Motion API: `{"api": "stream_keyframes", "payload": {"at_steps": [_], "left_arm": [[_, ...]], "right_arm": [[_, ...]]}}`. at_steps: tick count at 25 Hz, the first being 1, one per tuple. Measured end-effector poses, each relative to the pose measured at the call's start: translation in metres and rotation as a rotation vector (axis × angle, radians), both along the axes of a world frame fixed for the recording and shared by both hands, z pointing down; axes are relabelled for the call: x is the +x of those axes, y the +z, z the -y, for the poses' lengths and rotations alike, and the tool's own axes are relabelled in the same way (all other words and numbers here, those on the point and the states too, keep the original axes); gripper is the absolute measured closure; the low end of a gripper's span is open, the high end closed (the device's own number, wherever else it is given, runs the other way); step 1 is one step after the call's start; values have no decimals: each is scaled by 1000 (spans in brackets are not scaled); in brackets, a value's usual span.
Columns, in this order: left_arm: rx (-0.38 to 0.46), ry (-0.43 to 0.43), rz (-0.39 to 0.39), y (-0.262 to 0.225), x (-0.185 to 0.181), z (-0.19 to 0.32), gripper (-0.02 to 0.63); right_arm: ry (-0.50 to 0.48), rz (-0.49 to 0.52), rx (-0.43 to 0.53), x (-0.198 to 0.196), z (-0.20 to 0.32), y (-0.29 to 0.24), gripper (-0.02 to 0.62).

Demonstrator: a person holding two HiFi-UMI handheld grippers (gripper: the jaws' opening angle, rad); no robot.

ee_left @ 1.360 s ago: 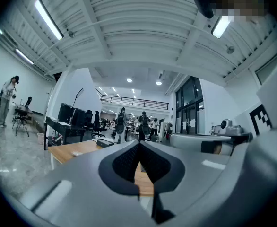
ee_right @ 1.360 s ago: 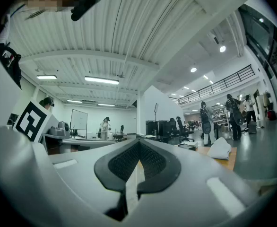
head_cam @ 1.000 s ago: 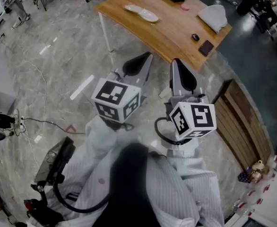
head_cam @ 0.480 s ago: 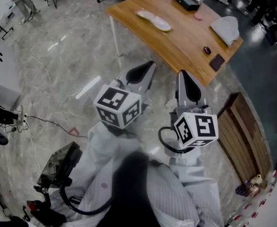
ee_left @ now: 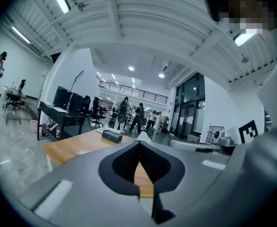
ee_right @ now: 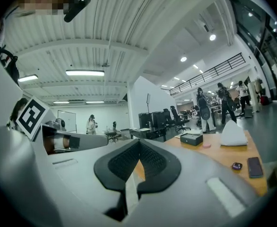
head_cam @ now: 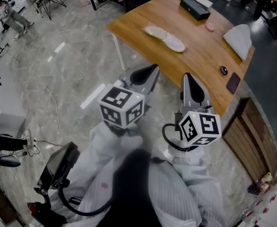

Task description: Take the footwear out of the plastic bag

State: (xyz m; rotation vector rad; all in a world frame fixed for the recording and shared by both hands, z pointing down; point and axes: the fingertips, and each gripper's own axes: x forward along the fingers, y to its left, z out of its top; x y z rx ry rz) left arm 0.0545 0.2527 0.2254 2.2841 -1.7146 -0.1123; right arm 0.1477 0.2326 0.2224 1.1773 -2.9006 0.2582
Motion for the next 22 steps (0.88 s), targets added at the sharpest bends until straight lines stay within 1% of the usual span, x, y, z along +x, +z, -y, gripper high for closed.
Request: {"api": "stream_keyframes", "payload": {"at_steps": [2,6,8,11,15,20,22], "left_arm": [[-33,29,-7,10,-26,22,606],[-112,55,-39,37,-69,77,606],[-146,71,-48,52,-80,103,606],[-174,85,-62,71,-97,149,606],[-209,95,-56,91,-120,210,606],[-290,107,-38,103,-145,283,606],[-318,112,-40,110,-154,310,606]], "right_arm": [[34,-20,-30,-21,22,10,581],[84,-57,-96,-50,73,33,581],[104,-71,-130,-56,99,47,581],[132,-82,-159,-64,144,68,581],[146,-117,-202,-73,201,99,581],[127,-133,-334,-79,257,129,581],[139,-145,-376,-81,278,142,581]]}}
